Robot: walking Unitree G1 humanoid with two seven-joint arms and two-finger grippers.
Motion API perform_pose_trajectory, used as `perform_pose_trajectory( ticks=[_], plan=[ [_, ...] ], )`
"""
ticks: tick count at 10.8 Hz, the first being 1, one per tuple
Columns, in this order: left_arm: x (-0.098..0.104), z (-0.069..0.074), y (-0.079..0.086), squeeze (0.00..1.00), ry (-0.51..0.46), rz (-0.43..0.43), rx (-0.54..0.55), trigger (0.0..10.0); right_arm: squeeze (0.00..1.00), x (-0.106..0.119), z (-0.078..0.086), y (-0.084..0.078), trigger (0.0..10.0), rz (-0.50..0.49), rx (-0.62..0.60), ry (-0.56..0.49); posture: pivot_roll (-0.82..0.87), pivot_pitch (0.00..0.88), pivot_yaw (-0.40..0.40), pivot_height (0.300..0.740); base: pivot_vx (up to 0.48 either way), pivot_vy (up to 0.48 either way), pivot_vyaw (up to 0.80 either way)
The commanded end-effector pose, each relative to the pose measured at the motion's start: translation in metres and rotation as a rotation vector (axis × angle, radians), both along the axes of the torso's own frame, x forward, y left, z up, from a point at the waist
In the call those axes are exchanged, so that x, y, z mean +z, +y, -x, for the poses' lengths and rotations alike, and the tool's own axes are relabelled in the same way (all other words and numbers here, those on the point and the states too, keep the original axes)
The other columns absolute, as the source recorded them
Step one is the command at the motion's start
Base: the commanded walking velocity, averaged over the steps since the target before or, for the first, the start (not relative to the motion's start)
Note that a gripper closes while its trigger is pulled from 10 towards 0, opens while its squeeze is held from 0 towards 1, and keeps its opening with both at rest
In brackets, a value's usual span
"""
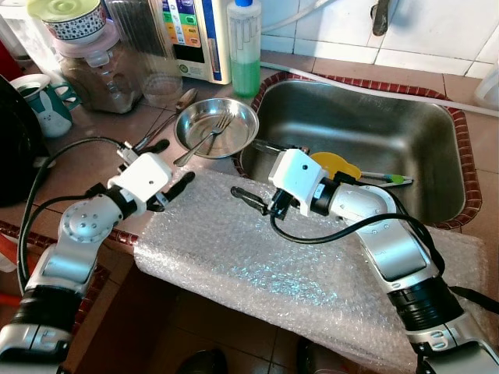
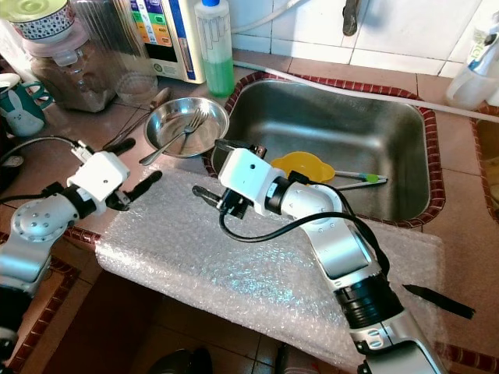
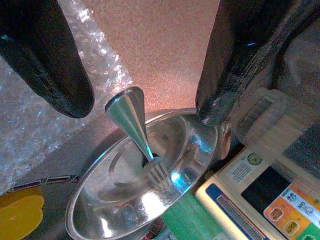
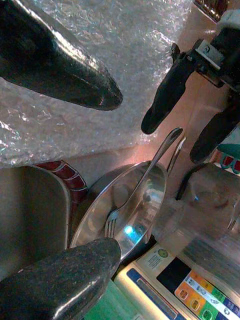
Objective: Kitchen organization
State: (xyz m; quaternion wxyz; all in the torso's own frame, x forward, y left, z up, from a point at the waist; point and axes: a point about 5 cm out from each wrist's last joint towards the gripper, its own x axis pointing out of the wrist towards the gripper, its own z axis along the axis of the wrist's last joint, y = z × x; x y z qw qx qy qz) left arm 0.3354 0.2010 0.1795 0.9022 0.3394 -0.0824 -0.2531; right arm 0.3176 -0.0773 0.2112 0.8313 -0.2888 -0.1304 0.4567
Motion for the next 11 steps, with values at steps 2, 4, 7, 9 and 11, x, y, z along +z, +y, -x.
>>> perform_pose_trajectory(
  ticks=[2,4,7,9,11],
  plan=[
    [-0.0053,-0.0019,-0.0005,0.00,0.011,-0.019,-0.004,1.8,0.00,0.0021,0.0051,0.0049,10.0,0.002,0.027,-0.014,-0.09,0.208,0.074,0.740,0.000,0.000,0.00],
    [-0.0064,-0.0025,-0.0001,0.00,0.013,-0.011,-0.005,0.0,0.00,0.0014,0.0056,0.0044,10.0,0.003,0.025,-0.012,-0.09,0.208,0.077,0.740,0.000,0.000,0.00],
    [-0.0090,-0.0023,0.0011,0.00,0.013,-0.001,-0.006,0.0,0.00,0.0003,0.0061,0.0038,10.0,0.004,0.024,-0.009,-0.09,0.207,0.080,0.740,0.000,0.000,0.00],
    [-0.0096,-0.0020,0.0028,0.00,0.013,-0.001,-0.003,0.0,0.00,0.0004,0.0059,0.0035,10.0,0.005,0.023,-0.009,-0.09,0.204,0.081,0.740,0.000,0.000,0.00],
    [-0.0096,-0.0020,0.0035,0.00,0.010,0.002,-0.002,0.0,0.00,0.0008,0.0057,0.0035,10.0,0.006,0.025,-0.011,-0.08,0.204,0.076,0.740,0.000,0.000,0.00]
  ],
)
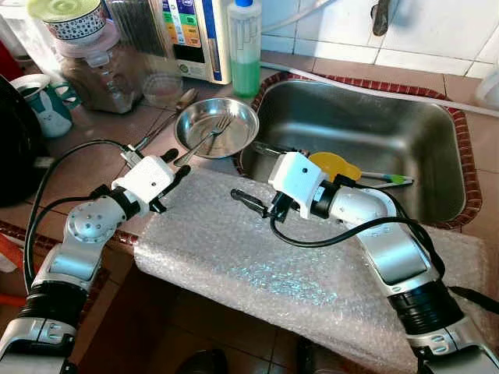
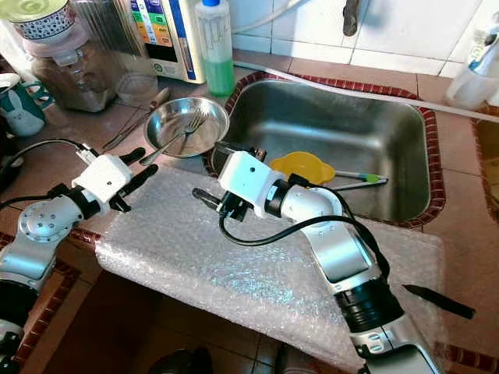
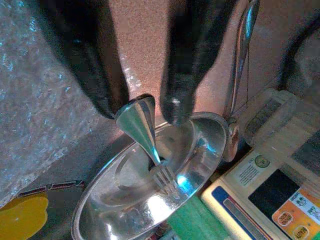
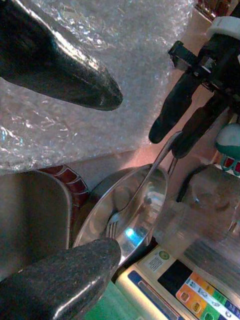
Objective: Kitchen organization
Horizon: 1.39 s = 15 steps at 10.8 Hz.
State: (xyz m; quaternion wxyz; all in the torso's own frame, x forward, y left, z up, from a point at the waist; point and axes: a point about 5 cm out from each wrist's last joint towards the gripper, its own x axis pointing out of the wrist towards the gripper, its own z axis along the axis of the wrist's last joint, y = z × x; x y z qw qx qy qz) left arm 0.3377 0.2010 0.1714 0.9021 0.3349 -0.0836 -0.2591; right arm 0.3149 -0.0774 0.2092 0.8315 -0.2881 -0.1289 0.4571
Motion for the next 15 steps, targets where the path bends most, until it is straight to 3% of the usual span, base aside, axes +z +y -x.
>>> perform_pose_trajectory(
  ticks=[1,10,13,15],
  plan=[
    [-0.002,0.000,0.004,0.00,0.006,-0.005,0.011,0.0,0.00,0.003,0.003,0.004,10.0,0.006,0.025,-0.015,-0.08,0.204,0.076,0.740,0.000,0.000,0.00],
    [-0.001,0.003,0.007,0.00,-0.005,0.024,0.026,0.0,0.00,0.003,0.001,0.003,10.0,0.016,0.022,-0.015,-0.08,0.208,0.068,0.740,0.000,0.000,0.00],
    [0.027,0.003,0.002,0.00,-0.117,0.032,0.004,0.0,0.00,0.010,-0.005,-0.001,10.0,0.007,-0.014,-0.067,-0.08,0.204,0.064,0.740,0.000,0.000,0.00],
    [0.048,0.004,-0.004,0.00,-0.174,0.021,-0.032,0.0,0.00,0.027,-0.017,-0.010,10.0,-0.008,-0.092,-0.192,-0.08,0.200,0.063,0.740,0.000,0.000,0.00]
  ],
)
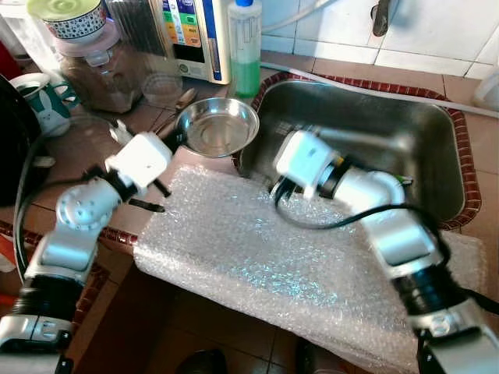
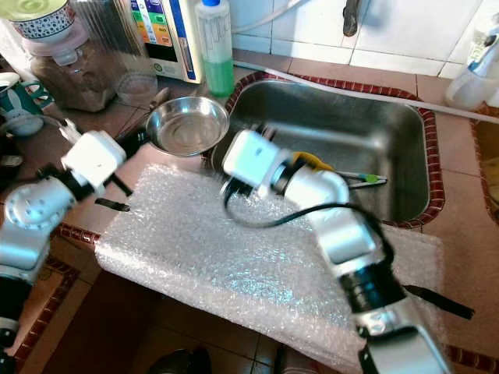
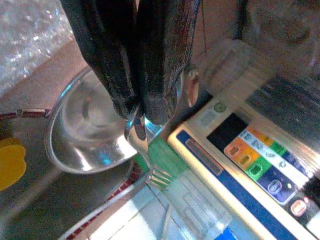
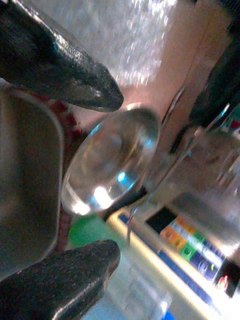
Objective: Kitchen organization
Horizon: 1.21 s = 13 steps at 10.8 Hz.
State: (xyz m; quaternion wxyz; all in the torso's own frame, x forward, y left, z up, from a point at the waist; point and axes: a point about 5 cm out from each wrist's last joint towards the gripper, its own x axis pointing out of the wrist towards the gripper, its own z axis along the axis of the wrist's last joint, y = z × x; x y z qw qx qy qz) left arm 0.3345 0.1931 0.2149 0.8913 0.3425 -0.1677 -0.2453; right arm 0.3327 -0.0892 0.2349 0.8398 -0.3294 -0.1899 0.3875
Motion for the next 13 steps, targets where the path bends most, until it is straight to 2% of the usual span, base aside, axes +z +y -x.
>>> perform_pose_trajectory(
  ticks=[1,3,5,10,11,12,13],
  plan=[
    [0.007,0.002,0.002,0.00,-0.007,-0.014,-0.011,0.0,0.00,0.007,-0.003,-0.002,10.0,0.005,-0.026,-0.063,-0.08,0.200,0.063,0.740,0.000,0.000,0.00],
    [0.016,0.007,-0.011,0.00,0.010,-0.050,-0.088,0.0,0.00,0.010,-0.010,-0.002,10.0,0.080,-0.029,-0.144,-0.07,0.197,0.068,0.740,0.000,0.000,0.00],
    [0.024,0.011,-0.029,0.00,0.014,-0.056,-0.159,0.0,0.00,0.011,-0.017,0.004,10.0,0.134,-0.005,-0.201,-0.07,0.196,0.066,0.740,0.000,0.000,0.00],
    [0.032,0.021,-0.051,0.00,0.022,-0.041,-0.251,0.0,0.00,0.017,-0.025,0.018,10.0,0.147,0.012,-0.264,-0.07,0.192,0.068,0.740,0.000,0.000,0.00],
    [0.032,0.024,-0.055,0.00,0.027,-0.034,-0.266,0.0,0.00,0.013,-0.028,0.018,7.7,0.176,0.007,-0.260,-0.07,0.196,0.067,0.740,0.000,0.000,0.00],
    [0.032,0.027,-0.059,0.00,0.033,-0.029,-0.280,0.0,0.00,0.010,-0.032,0.016,2.6,0.195,-0.010,-0.252,-0.06,0.198,0.067,0.740,0.000,0.000,0.00],
    [0.032,0.030,-0.062,0.00,0.038,-0.023,-0.294,0.0,0.00,0.008,-0.034,0.014,0.0,0.208,-0.016,-0.250,-0.06,0.200,0.068,0.740,0.000,0.000,0.00]
  ],
)
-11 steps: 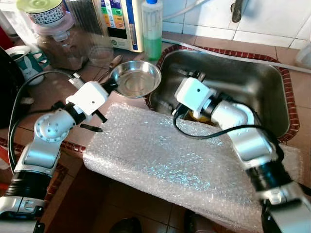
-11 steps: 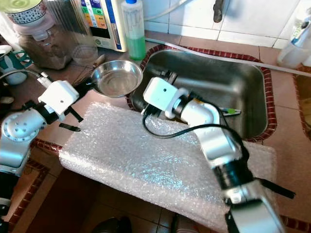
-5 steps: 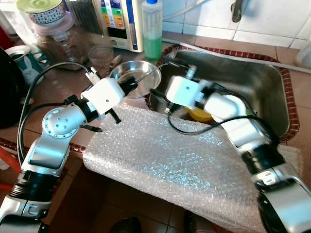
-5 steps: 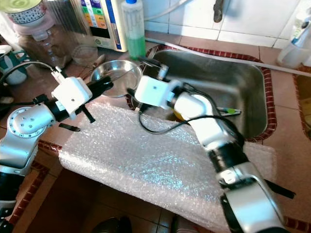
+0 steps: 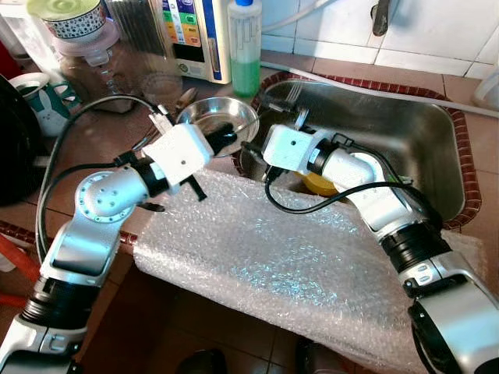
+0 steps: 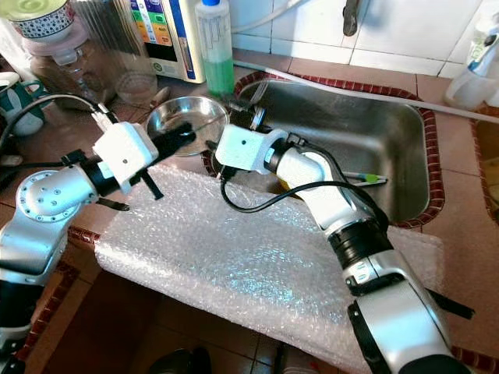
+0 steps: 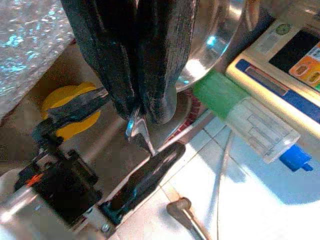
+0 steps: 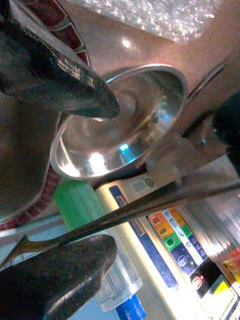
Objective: Kitchen organization
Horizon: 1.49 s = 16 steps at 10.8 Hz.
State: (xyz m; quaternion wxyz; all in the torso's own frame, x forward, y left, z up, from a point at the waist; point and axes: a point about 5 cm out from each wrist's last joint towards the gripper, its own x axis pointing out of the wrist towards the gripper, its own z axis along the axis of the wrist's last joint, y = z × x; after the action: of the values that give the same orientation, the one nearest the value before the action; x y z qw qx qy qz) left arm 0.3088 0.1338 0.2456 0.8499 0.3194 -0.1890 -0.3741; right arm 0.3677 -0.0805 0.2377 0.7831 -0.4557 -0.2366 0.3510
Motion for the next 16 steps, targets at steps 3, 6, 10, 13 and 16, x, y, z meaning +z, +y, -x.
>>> perform_pose_trajectory(
  ticks=[3,6,10,13,16],
  plan=[
    [0.004,0.006,-0.004,0.00,-0.007,-0.013,-0.031,0.0,0.00,0.002,-0.003,-0.002,0.0,0.048,0.002,-0.038,-0.06,0.206,0.073,0.740,0.000,0.000,0.00],
    [0.004,0.008,-0.006,0.00,0.002,-0.014,-0.041,0.0,0.00,0.002,-0.007,-0.010,0.0,0.054,-0.034,-0.061,-0.06,0.208,0.076,0.740,0.000,0.000,0.00],
    [0.003,0.008,-0.007,0.00,0.011,-0.003,-0.034,0.0,0.00,0.001,-0.007,-0.010,0.0,0.026,-0.038,-0.071,-0.06,0.211,0.078,0.740,0.000,0.000,0.00],
    [0.002,0.007,-0.005,0.00,0.014,-0.006,-0.026,0.0,0.00,0.001,-0.008,-0.010,0.0,0.016,-0.043,-0.072,-0.06,0.213,0.078,0.740,0.000,0.000,0.00],
    [-0.002,0.003,0.000,0.00,0.021,0.024,0.006,0.0,0.00,-0.002,-0.007,-0.011,0.0,-0.002,-0.040,-0.056,-0.06,0.211,0.078,0.740,0.000,0.000,0.00]
  ],
)
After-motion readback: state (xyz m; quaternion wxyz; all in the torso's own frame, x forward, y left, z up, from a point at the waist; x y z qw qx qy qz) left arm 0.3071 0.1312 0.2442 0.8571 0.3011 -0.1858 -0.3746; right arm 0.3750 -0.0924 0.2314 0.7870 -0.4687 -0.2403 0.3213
